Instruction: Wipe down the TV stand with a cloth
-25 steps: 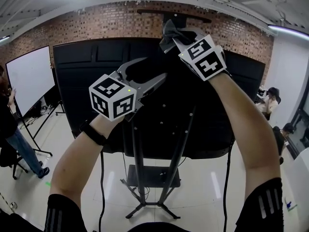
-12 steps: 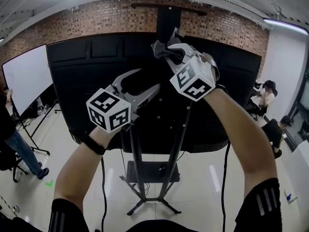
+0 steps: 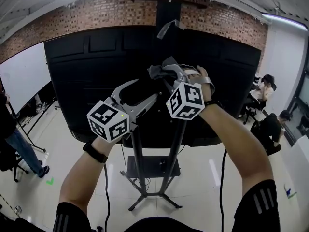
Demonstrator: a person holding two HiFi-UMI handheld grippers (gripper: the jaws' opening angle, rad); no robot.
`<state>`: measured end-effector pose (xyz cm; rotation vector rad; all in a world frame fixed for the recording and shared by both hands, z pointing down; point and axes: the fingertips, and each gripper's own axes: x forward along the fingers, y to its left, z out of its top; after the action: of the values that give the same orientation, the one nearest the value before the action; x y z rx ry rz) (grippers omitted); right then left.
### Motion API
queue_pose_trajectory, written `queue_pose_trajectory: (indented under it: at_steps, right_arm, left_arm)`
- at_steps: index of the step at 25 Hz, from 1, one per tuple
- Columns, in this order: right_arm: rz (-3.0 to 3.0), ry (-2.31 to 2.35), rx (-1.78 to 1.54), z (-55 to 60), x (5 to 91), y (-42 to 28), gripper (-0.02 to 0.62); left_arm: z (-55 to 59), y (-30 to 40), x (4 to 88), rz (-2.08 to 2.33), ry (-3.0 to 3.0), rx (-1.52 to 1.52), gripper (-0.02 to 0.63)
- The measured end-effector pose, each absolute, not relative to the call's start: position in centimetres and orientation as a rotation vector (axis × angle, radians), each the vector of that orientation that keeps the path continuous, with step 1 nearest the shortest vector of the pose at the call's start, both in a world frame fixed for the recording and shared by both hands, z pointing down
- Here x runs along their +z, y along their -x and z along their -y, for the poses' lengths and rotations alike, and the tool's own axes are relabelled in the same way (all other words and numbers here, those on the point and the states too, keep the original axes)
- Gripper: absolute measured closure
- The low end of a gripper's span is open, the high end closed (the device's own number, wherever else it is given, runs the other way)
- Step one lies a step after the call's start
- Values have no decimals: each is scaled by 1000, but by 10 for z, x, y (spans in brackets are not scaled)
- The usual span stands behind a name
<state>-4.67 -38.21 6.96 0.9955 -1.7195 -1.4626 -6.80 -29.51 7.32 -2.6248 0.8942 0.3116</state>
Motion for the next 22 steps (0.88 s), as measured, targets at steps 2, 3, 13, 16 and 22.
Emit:
queue_pose_trajectory:
  at_steps: [2,3,13,16,22]
  right_arm:
    - [1693,-990,-1464,382,80,47,561]
    - [1679,-987,-1465,382,85,48,561]
    - [1509,-888,-1491,383,155,53,561]
    - [1458,-863,-1502,382,174,53,561]
    - [1388,-810,-1475,382,220,51,563]
  left_arm:
    - [294,69,81,-897,2642,324,298]
    - [293,70,85,-898,2650,334,298]
    - [293,71,141,-928,2703,315,298]
    - [295,73,156,-941,2716,298,298]
    - [296,76,186,-969,2756,285,298]
